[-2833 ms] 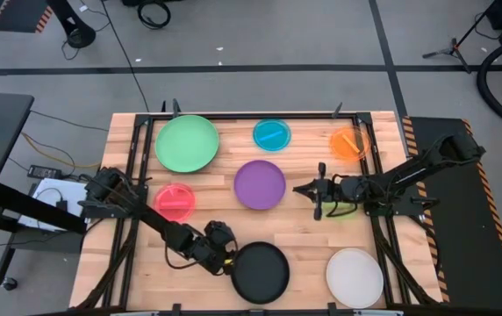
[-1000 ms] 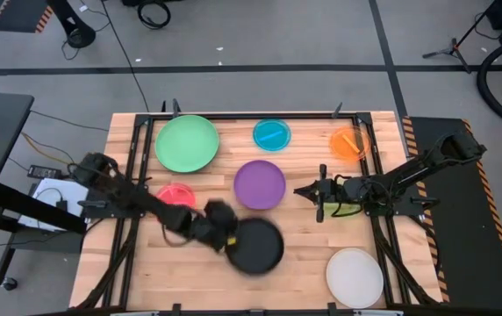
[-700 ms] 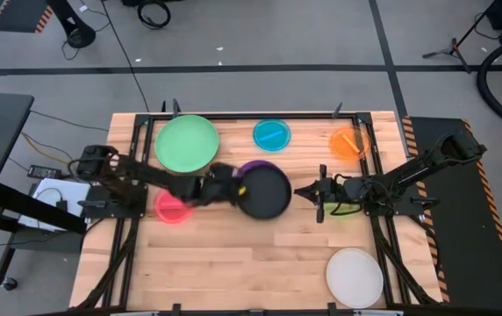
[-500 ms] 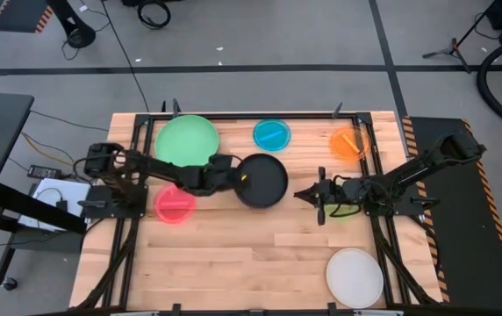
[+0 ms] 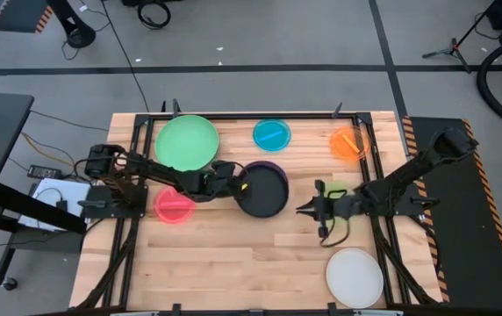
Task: Stack plastic plates
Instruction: Stack the black plate on top of the violet plate, then stack the white plate on top of the black plate
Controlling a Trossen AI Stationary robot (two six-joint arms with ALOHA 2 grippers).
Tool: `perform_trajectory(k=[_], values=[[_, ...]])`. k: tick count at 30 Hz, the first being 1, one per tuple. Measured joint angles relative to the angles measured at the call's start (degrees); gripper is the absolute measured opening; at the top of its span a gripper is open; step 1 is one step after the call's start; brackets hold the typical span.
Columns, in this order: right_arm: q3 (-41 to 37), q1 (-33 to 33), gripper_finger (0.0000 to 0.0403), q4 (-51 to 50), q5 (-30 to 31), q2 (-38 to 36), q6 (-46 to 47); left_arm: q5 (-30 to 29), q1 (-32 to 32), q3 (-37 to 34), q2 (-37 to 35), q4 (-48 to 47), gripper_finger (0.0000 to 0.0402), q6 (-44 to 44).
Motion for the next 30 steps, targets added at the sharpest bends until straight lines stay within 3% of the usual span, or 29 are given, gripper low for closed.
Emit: perform_trajectory(k=[5,13,25,30], values=[[11.0,3.1,0.0081,-19.4,3.2,2.4,4.4,1.8,0.8,0.0,-0.1,-2.5,0.0095,1.5],[16.5,8.5,0.0099,-23.0,0.0,7.7,15.0,-3.6,-1.8,0.0,-3.4,-3.0,0.0182,6.6],[17.5,17.4,0.0090,-24.0,-7.8,10.7,53.5,-15.8,-18.6,0.0,-3.9,-2.6,0.0194,4.3],[26.6,21.1,0.0064,-37.6,-9.0,17.2,65.7,-28.2,-26.4,0.0,-3.9,0.8,0.0194,2.3]])
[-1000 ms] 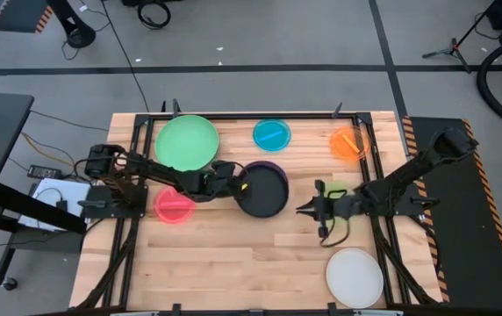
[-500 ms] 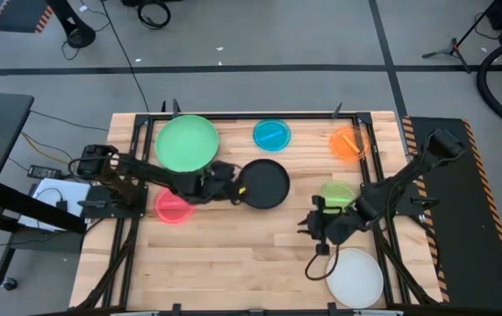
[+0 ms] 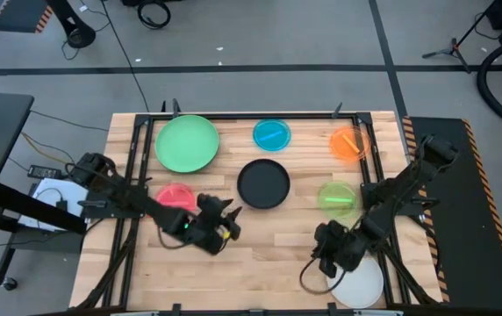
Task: Stack plastic plates
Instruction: Stack the white plate on top of the black plate
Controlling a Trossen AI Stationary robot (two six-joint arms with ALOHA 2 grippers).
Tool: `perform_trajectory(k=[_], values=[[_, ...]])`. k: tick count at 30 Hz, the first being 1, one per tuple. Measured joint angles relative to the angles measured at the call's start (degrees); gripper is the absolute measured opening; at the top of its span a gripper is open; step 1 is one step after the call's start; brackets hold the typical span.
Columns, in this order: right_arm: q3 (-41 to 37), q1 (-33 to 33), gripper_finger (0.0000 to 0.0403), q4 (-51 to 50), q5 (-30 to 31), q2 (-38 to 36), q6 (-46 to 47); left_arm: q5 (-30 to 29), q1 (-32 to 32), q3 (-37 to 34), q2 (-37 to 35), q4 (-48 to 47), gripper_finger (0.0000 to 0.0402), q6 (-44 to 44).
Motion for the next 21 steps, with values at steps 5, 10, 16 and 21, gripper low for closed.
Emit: perform_trajectory(k=[5,10,16,21], values=[[15.2,0.5,0.0038,-18.7,-6.7,10.8,5.1,-9.0,-5.5,0.0,0.0,2.4,0.0194,-0.3],[26.3,-0.7,0.0040,-35.7,-13.8,19.0,6.7,-10.0,-8.5,0.0,0.0,3.8,0.0194,-0.5],[27.6,-0.7,0.0085,-34.7,-22.2,23.0,8.2,-10.0,-11.1,0.0,0.0,3.7,0.0194,-1.6],[27.6,-0.3,0.0135,-30.3,-24.5,25.1,9.5,-10.0,-11.5,0.0,0.0,3.7,0.0194,-1.6]])
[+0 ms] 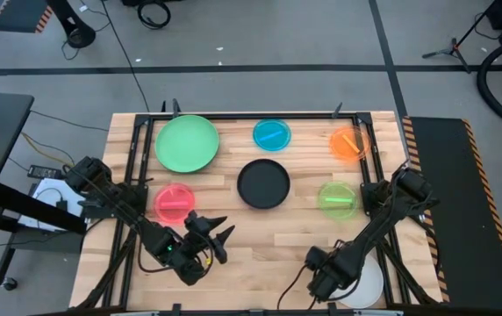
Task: Stack plastic plates
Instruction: Stack the white plate on top of the black plate
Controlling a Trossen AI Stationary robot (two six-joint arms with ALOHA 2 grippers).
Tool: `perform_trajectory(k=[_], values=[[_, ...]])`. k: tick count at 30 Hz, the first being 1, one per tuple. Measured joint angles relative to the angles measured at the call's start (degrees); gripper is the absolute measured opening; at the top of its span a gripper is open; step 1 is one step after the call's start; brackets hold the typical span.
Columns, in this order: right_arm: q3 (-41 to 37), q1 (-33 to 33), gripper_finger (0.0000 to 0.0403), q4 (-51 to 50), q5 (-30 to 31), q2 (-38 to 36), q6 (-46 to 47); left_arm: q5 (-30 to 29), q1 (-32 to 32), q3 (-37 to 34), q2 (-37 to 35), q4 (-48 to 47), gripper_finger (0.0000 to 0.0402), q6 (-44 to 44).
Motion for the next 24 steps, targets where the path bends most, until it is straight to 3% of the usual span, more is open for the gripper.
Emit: perform_trajectory(k=[8,19,24], values=[[-0.1,0.4,0.0191,-0.2,0.5,0.0,4.7,0.0,0.0,0.0,0.0,0.0,0.0194,0.0],[-0.1,1.7,0.0193,9.9,-4.5,5.2,6.7,0.1,0.4,0.0,0.0,0.0,0.0194,0.0],[-0.1,1.6,0.0185,8.7,-1.9,4.9,5.9,0.1,0.4,0.0,0.0,0.0,0.0194,0.0]])
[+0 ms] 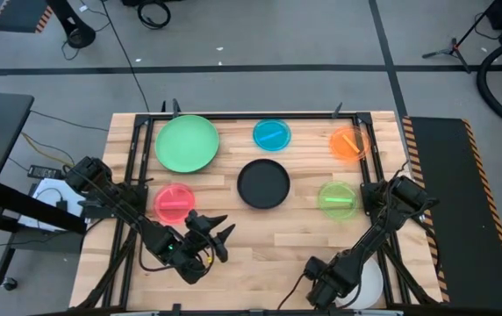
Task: Stack plastic plates
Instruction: Stack the white plate on top of the black plate
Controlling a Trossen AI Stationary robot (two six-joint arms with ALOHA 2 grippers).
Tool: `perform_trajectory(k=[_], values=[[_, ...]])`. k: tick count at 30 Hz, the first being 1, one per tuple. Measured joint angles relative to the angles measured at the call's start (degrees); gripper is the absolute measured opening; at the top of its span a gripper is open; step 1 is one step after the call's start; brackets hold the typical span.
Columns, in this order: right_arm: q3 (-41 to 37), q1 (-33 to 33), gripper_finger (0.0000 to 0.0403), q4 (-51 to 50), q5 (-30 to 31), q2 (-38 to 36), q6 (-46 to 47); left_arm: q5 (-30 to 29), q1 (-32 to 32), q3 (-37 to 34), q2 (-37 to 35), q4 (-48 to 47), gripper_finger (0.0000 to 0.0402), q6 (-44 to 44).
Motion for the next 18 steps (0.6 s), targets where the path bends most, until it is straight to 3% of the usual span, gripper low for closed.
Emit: perform_trajectory(k=[4,12,18], values=[[0.1,-0.4,0.0147,-0.5,2.4,0.0,-3.8,0.0,0.0,0.0,0.0,0.0,0.0194,0.0],[0.2,-0.8,0.0021,-0.9,4.3,-0.3,-11.5,0.0,0.5,0.0,0.0,0.0,0.0194,0.0],[-0.1,-0.9,0.0019,-1.7,6.4,-3.8,-19.5,0.0,0.7,0.0,0.0,0.0,0.0194,3.7]])
